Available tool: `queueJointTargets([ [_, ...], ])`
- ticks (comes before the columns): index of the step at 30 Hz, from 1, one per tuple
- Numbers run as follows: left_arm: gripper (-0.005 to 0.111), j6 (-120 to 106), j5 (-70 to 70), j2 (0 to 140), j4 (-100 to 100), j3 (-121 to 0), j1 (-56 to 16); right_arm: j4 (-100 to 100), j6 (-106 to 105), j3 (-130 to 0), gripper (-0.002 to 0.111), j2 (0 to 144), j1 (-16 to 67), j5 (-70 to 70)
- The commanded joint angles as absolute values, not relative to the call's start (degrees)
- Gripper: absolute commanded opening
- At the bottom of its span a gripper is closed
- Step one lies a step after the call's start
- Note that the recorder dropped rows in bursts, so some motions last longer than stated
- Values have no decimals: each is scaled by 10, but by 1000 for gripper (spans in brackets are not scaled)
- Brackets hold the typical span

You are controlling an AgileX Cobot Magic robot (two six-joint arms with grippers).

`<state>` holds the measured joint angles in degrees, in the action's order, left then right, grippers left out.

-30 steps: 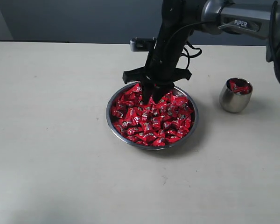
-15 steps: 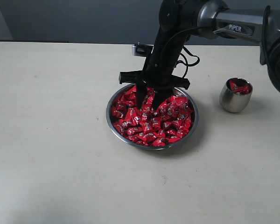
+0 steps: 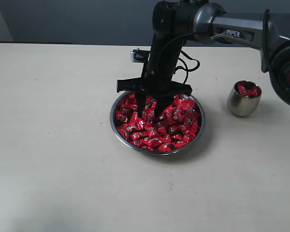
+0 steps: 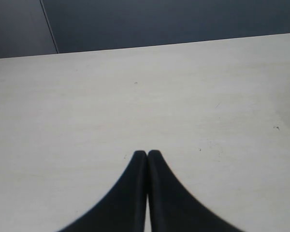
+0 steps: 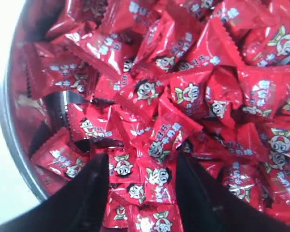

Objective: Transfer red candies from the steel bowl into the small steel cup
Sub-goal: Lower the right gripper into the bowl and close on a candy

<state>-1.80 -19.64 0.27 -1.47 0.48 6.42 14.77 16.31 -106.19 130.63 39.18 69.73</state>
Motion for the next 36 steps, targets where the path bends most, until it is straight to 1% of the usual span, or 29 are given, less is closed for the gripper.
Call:
queueJointTargets([
  [1, 0, -17, -191, 0, -16, 0, 62, 137, 165, -1065, 43, 1305, 391, 700],
  [7, 0, -17, -191, 0, -16, 0, 62, 133, 162, -1065, 43, 1305, 390, 700],
  [10, 0, -17, -191, 0, -16, 0, 62, 130, 216, -1065, 43, 1305, 390, 700],
  [15, 0, -17, -191, 0, -16, 0, 62, 60, 308, -1065, 43, 1305, 402, 700],
  [25, 0, -17, -191, 0, -16, 0, 62, 86, 394, -1065, 43, 1305, 421, 700],
  [36, 0, -17, -191, 0, -16, 0, 62, 95, 471, -1065, 43, 1305, 421, 700],
])
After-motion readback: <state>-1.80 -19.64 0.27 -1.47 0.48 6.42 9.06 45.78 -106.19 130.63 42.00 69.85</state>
